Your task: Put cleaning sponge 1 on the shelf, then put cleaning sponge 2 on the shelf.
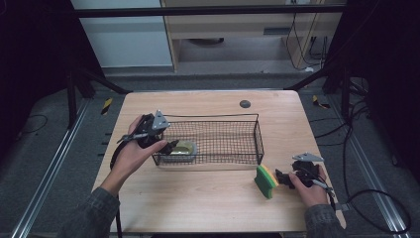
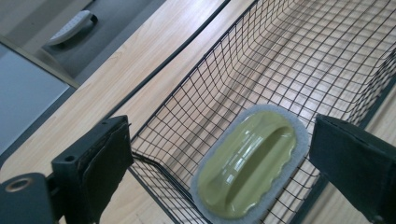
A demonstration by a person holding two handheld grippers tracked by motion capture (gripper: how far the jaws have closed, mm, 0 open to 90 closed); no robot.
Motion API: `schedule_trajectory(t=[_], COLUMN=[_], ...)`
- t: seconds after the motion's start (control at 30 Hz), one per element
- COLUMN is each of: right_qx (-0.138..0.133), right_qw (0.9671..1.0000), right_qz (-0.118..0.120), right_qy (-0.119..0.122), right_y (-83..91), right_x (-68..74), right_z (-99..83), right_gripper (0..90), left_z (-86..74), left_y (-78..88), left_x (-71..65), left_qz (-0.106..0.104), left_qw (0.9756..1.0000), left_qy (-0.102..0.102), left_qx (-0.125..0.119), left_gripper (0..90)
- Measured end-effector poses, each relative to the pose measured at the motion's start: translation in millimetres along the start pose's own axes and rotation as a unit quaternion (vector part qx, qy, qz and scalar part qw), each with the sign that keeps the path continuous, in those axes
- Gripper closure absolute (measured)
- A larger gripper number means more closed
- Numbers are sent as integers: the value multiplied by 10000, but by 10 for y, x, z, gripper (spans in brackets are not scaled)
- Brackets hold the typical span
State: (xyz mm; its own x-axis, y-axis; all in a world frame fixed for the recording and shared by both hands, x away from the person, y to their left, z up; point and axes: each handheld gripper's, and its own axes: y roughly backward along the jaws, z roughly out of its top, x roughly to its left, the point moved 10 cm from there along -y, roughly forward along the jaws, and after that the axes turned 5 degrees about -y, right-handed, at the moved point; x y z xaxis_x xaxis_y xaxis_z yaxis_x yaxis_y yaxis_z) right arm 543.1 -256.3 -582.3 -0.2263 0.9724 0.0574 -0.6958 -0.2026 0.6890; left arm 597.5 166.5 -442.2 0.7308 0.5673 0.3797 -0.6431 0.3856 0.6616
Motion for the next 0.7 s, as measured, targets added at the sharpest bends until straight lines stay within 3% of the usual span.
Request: schedule_trajectory(t=[0.07, 0.2, 0.23, 0.3, 0.37, 0.47, 0.5, 0.53, 0.6, 0.7], right_qx=[1, 7, 18, 82, 208, 194, 260, 260, 317, 475], right_qw=[10000, 10000, 9999, 9999, 9996, 9997, 9997, 9997, 9994, 9982], right_qz=[6, 80, 108, 114, 159, 66, -5, -5, -51, -13], right_qy=[-9, -40, -54, -12, -53, -113, 23, 23, 161, 358], right_y=[0, 9, 12, 33, 80, 195, 295, 295, 422, 619], right_x=[1, 3, 0, -22, -23, -30, -11, -11, 18, 85], right_z=[0, -1, 2, 8, -4, 2, 4, 4, 5, -42], right_gripper=[6, 8, 20, 64, 80, 112, 128, 128, 159, 191], left_z=[-87, -440, -602, -827, -1041, -1217, -1305, -1305, -1351, -1386], left_y=[91, 246, 256, 221, 153, 76, 15, 15, -38, -84], left_x=[-34, -122, -160, -206, -253, -301, -334, -334, -389, -475], left_qz=[131, 331, 406, 476, 435, 384, 252, 252, 105, -18], left_qw=[9998, 9952, 9928, 9905, 9900, 9872, 9855, 9855, 9833, 9862], left_qy=[134, 859, 1097, 1285, 1325, 1523, 1635, 1635, 1781, 1578], left_qx=[-111, -345, -267, -89, 217, 268, 367, 367, 363, 490], left_gripper=[46, 40, 41, 42, 47, 54, 54, 54, 54, 54])
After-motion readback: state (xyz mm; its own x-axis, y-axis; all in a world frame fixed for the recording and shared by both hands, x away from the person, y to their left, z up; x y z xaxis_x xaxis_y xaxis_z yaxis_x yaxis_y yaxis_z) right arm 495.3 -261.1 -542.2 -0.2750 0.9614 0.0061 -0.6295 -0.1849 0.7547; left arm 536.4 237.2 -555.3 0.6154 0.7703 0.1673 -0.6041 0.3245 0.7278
